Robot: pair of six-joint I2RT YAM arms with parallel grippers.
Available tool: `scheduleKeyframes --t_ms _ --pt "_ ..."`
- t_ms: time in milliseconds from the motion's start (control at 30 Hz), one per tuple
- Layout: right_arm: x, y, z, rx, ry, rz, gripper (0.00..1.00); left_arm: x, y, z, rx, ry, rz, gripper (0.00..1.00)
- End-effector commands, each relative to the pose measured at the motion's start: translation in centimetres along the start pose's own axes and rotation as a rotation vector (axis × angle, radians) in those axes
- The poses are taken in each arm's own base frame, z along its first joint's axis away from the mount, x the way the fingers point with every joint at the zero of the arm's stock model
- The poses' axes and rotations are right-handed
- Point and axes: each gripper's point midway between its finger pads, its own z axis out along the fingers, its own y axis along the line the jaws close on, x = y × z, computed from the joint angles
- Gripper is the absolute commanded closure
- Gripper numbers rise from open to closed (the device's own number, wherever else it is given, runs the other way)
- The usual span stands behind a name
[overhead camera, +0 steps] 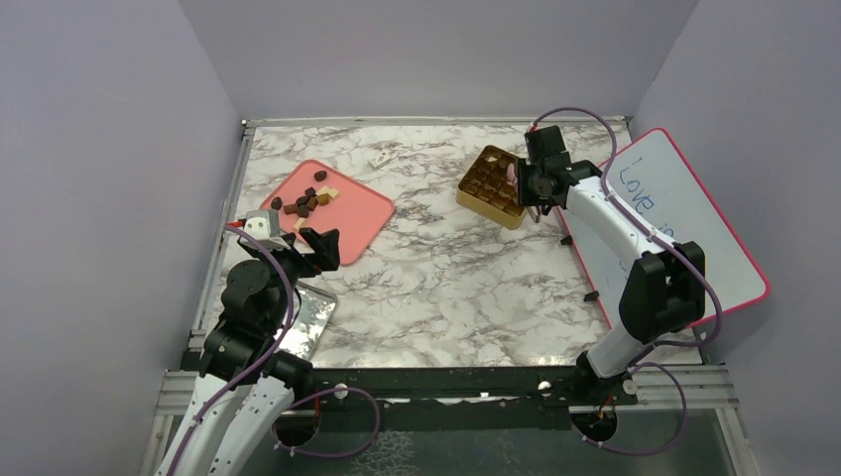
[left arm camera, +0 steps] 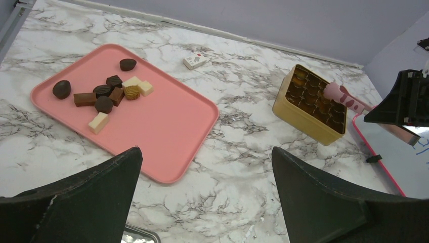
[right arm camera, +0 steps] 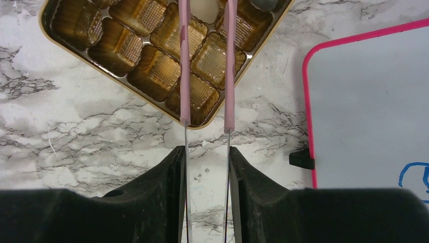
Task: Pack the chocolate
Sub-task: Place the fake chocolate in the packing box.
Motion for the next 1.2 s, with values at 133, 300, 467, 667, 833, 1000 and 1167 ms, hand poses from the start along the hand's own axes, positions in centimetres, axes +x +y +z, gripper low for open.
scheduleKeyframes --t_ms 133,300,467,667,833,1000,1167 --pt "-2.4 0.3 -1.7 -0.038 -0.065 0.010 0.62 0.0 -0.2 0.0 0.019 -0.003 0.010 0.01" --pt "-2.6 1.1 -2.9 -0.099 -0.086 0.000 0.63 0.0 -0.2 0.0 0.018 -0.005 0.009 0.01" --pt "-2.3 1.8 -3.5 -0.153 -0.099 -0.022 0.63 -0.1 -0.1 -0.1 0.014 -0.009 0.009 0.01" --pt "-2.2 3.6 -4.1 -0.235 -0.123 -0.045 0.63 -0.2 0.0 -0.1 0.005 -0.012 0.010 0.01" --pt "-2.7 5.4 -4.2 -0.268 -0.146 -0.074 0.63 -0.6 0.4 -0.3 -0.011 -0.034 0.008 0.01" --pt "-3.0 10.4 -4.8 -0.354 -0.188 -0.129 0.63 -1.0 0.6 -0.5 -0.022 -0.049 0.004 0.01" --pt "-2.1 15.3 -4.4 -0.390 -0.205 -0.198 0.63 -1.5 0.8 -0.9 -0.030 -0.074 -0.004 0.01"
